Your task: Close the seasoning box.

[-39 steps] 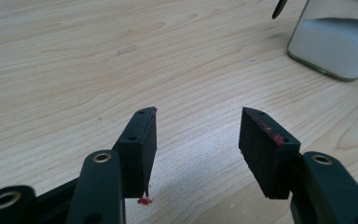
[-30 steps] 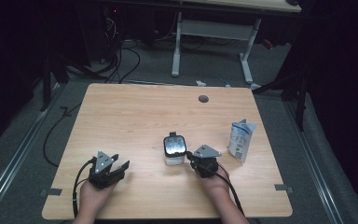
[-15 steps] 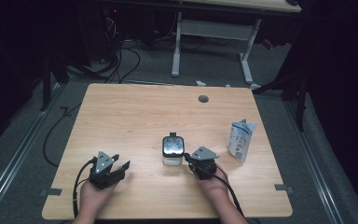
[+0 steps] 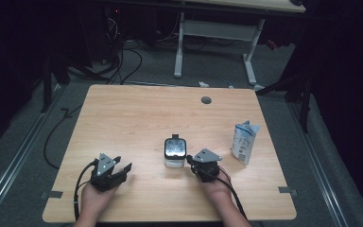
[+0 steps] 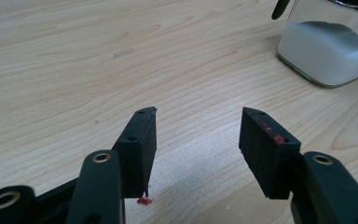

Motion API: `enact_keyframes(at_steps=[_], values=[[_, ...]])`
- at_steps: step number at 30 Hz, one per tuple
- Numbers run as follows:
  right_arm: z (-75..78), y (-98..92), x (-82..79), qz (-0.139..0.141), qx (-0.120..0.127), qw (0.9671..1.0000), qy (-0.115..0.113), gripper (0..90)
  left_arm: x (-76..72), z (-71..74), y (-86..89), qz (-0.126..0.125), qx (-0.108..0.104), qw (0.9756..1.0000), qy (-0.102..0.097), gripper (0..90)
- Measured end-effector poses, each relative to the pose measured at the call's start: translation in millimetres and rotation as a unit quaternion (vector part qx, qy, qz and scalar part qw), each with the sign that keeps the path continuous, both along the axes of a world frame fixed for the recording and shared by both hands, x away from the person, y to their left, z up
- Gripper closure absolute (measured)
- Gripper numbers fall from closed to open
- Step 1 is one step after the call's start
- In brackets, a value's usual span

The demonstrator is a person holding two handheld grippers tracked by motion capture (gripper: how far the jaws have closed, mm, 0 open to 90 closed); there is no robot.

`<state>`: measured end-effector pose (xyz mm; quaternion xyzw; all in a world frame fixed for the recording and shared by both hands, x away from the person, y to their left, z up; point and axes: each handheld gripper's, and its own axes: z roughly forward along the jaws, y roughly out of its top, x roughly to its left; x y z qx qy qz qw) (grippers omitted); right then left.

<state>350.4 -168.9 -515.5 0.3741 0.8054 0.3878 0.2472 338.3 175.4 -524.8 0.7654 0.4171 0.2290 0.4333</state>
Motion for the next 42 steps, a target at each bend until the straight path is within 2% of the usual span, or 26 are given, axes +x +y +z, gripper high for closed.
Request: enact_keyframes(at_steps=[4,10,18,21,33,37,42], values=[[1.4,-3.1,-0.5,0.000,0.004,1.0000,0.000,83.1,0.3,0.2,-0.2,0.000,-0.001,1.0000,-0.001,46.7],[2.1,-15.0,-1.8,-0.019,0.018,0.9996,0.005,76.4,1.9,0.8,-1.4,-0.002,-0.001,1.0000,-0.002,46.7],[1.8,-44.9,-4.6,-0.057,0.022,0.9981,0.005,68.7,4.5,1.7,-1.2,-0.004,-0.004,1.0000,-0.005,46.6],[1.6,-58.0,-7.4,-0.071,0.030,0.9970,0.007,67.1,4.8,1.9,-1.8,-0.006,-0.004,1.0000,-0.005,46.6],[0.4,-112.9,-35.0,-0.113,0.038,0.9929,-0.002,63.3,4.9,1.3,-4.3,-0.011,-0.002,0.9999,-0.005,46.4],[0.8,-115.1,-34.9,-0.115,0.040,0.9926,-0.003,62.3,4.5,1.5,-5.8,-0.012,-0.001,0.9999,-0.004,46.3],[-1.0,-109.8,-33.8,-0.105,0.032,0.9940,-0.004,62.0,4.9,1.4,-5.3,-0.011,-0.003,0.9999,-0.004,46.2]])
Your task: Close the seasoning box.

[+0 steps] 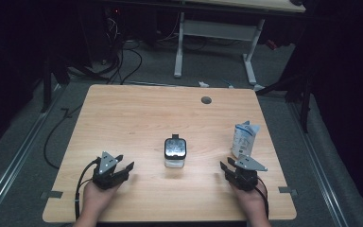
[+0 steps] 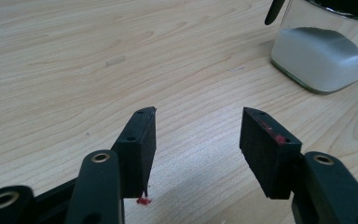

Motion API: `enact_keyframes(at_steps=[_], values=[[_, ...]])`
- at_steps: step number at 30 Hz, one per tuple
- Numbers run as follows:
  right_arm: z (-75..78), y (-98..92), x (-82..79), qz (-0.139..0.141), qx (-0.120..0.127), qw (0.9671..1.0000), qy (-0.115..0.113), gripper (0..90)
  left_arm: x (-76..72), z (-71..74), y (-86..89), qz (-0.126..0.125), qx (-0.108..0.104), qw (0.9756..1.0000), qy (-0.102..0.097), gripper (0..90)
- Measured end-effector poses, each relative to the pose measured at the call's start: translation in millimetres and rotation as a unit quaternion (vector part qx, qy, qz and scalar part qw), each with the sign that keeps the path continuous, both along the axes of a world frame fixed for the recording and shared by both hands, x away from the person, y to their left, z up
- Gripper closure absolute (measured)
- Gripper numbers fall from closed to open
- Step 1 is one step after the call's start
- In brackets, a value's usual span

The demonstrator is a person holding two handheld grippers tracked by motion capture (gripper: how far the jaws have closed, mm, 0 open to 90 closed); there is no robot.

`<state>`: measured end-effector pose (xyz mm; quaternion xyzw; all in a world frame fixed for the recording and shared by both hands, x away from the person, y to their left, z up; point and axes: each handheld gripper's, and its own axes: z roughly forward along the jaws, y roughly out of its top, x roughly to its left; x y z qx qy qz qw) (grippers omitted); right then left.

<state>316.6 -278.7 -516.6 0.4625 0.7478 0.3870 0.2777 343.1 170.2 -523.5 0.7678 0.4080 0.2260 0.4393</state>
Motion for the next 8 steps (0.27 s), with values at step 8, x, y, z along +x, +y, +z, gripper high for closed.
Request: enact_keyframes(at_steps=[8], values=[[-0.5,1.5,-1.8,0.002,-0.001,1.0000,0.001,60.6,1.3,0.6,-3.1,-0.005,0.001,1.0000,-0.002,46.2]])
